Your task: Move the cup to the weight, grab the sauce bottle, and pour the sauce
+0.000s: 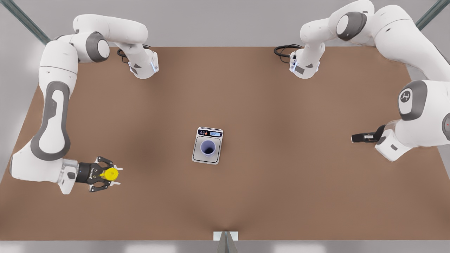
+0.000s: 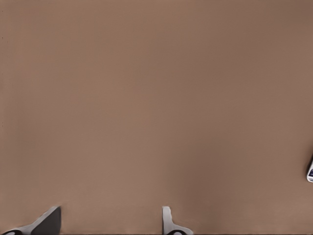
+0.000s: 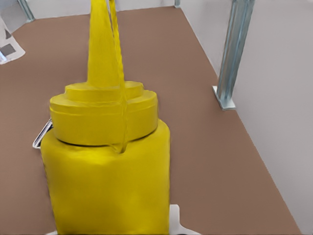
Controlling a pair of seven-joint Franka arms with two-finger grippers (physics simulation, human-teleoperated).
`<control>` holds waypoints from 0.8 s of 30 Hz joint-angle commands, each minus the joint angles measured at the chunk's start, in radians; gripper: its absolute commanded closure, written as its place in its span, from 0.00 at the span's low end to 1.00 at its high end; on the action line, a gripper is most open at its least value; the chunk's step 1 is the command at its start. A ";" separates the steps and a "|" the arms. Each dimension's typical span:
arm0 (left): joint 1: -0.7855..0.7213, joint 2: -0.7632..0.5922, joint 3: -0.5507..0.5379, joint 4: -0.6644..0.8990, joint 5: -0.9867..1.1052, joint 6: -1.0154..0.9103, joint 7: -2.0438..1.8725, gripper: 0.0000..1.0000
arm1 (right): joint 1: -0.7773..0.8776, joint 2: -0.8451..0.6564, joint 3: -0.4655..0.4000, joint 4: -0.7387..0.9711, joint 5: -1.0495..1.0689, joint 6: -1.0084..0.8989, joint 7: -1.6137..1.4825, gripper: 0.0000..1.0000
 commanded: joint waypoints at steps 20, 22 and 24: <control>-0.167 -0.301 0.272 -0.589 -0.146 0.450 0.056 0.00 | 0.557 -0.272 -0.008 -0.214 -0.684 0.218 0.479 0.55; -0.167 -0.298 0.272 -0.591 -0.146 0.448 0.055 0.00 | 0.560 -0.258 -0.008 -0.214 -0.713 0.223 0.491 0.55; -0.167 -0.298 0.272 -0.591 -0.146 0.447 0.055 0.00 | 0.575 -0.246 -0.009 -0.211 -0.727 0.235 0.506 0.55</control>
